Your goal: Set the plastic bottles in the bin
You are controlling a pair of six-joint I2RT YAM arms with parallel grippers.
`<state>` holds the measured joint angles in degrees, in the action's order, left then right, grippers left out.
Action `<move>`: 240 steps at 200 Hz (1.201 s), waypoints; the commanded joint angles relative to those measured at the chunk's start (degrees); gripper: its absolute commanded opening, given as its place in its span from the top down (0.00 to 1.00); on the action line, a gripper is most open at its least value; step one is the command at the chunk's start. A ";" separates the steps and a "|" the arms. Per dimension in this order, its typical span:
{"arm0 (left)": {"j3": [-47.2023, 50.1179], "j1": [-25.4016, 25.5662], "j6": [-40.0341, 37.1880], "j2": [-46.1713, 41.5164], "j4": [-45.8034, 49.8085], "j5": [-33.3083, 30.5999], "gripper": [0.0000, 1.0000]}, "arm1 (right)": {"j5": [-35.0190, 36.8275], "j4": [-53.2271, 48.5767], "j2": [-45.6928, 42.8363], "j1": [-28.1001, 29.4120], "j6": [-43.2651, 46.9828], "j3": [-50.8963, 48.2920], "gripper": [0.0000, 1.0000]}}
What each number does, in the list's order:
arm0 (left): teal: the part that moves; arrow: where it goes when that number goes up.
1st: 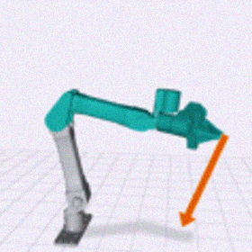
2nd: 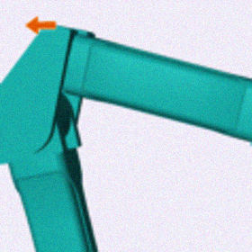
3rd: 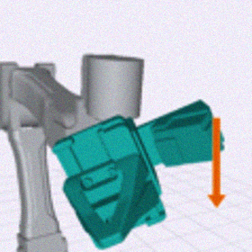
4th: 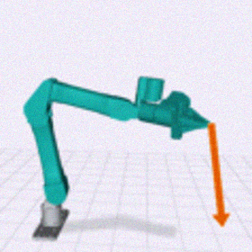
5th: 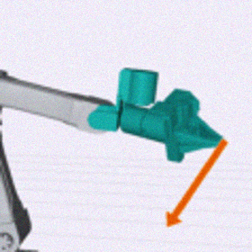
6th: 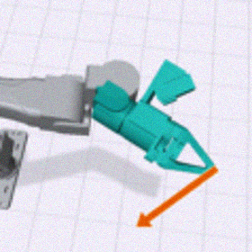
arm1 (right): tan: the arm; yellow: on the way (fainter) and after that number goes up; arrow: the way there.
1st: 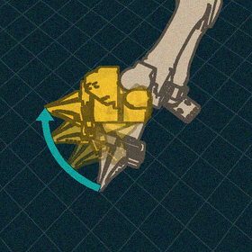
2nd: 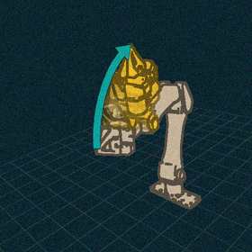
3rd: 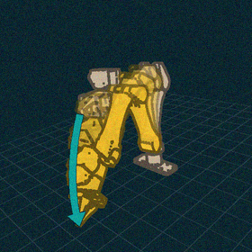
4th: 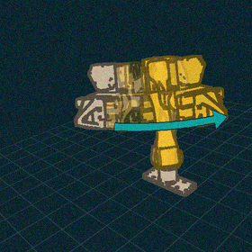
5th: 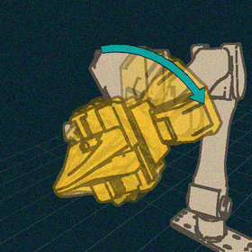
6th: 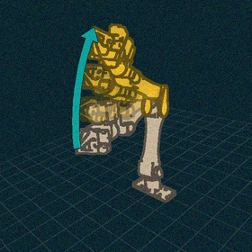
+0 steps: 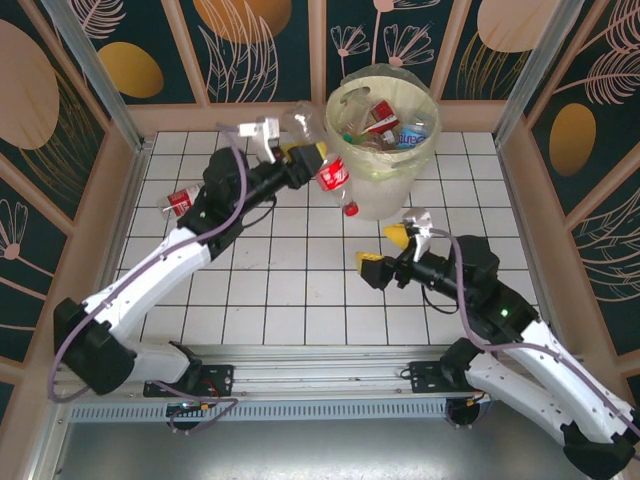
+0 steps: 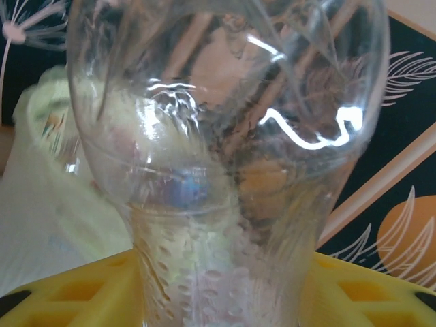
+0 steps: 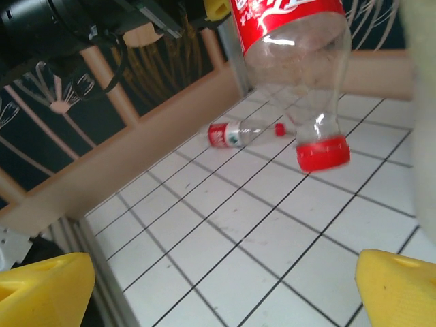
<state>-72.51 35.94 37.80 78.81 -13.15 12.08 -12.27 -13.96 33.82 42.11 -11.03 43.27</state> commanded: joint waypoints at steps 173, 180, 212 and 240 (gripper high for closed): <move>-67.75 -0.43 -25.96 47.21 19.56 -5.24 0.42 | 18.75 -12.03 -13.26 0.30 -5.23 2.15 0.02; -67.51 -0.44 -26.57 47.56 19.86 -5.36 0.42 | 18.82 -12.36 -13.26 0.33 -5.23 2.22 0.01; -66.97 -0.65 -28.32 48.36 21.69 -3.12 0.41 | 19.48 -13.03 -13.26 0.32 -5.33 2.17 0.02; -67.04 -0.78 -30.53 48.28 24.80 -1.45 0.41 | 19.58 -12.71 -13.17 0.32 -5.45 1.83 0.02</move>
<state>-137.82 35.66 10.44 127.26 9.13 8.45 6.07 -26.44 21.15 42.11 -15.62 43.88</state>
